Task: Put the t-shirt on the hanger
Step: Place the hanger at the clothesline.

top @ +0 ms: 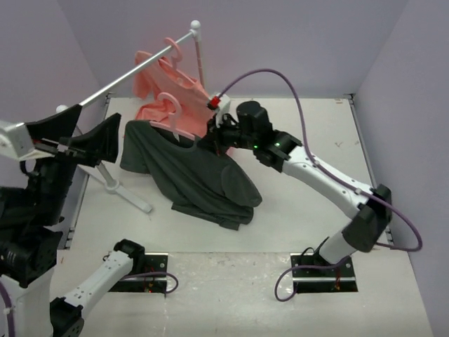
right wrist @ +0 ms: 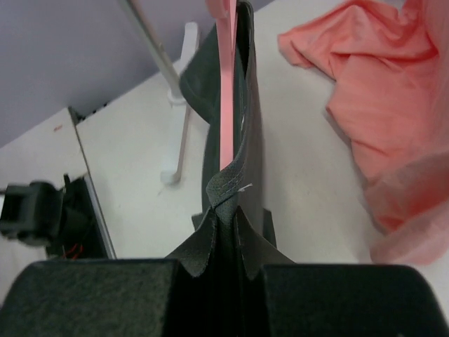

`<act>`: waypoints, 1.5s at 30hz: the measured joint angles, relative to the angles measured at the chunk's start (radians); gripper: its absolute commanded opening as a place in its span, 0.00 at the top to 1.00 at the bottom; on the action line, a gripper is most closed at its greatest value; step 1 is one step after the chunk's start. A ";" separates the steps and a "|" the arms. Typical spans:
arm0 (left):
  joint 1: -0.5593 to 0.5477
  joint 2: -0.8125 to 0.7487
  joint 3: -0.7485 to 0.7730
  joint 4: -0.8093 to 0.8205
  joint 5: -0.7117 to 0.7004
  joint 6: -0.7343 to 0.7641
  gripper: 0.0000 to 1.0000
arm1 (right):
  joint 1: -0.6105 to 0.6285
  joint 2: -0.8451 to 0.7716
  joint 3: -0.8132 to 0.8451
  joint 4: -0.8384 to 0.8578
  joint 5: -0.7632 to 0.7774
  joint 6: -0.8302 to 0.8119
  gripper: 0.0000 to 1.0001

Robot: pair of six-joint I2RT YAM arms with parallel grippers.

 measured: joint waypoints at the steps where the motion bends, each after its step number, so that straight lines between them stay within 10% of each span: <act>1: 0.000 -0.015 0.006 0.015 -0.009 0.008 0.00 | 0.022 0.072 0.063 0.008 0.036 0.013 1.00; 9: -0.043 0.104 0.081 0.077 -0.178 0.121 0.00 | 0.122 0.431 0.433 0.073 0.218 0.059 1.00; 25: -0.011 0.101 -0.181 0.235 -0.324 0.219 0.00 | 0.125 0.601 0.721 0.190 0.304 0.001 1.00; 35: -0.005 0.029 -0.238 0.307 -0.376 0.236 0.00 | 0.125 0.643 0.649 0.208 0.297 0.004 1.00; 38: 0.000 0.032 -0.243 0.318 -0.381 0.237 0.00 | 0.125 0.643 0.597 0.231 0.297 0.012 0.88; 43: 0.000 0.054 -0.244 0.317 -0.370 0.237 0.00 | 0.126 0.640 0.582 0.245 0.299 0.028 0.02; 45: 0.000 0.067 -0.243 0.307 -0.355 0.232 0.00 | 0.126 0.627 0.557 0.245 0.301 0.036 0.01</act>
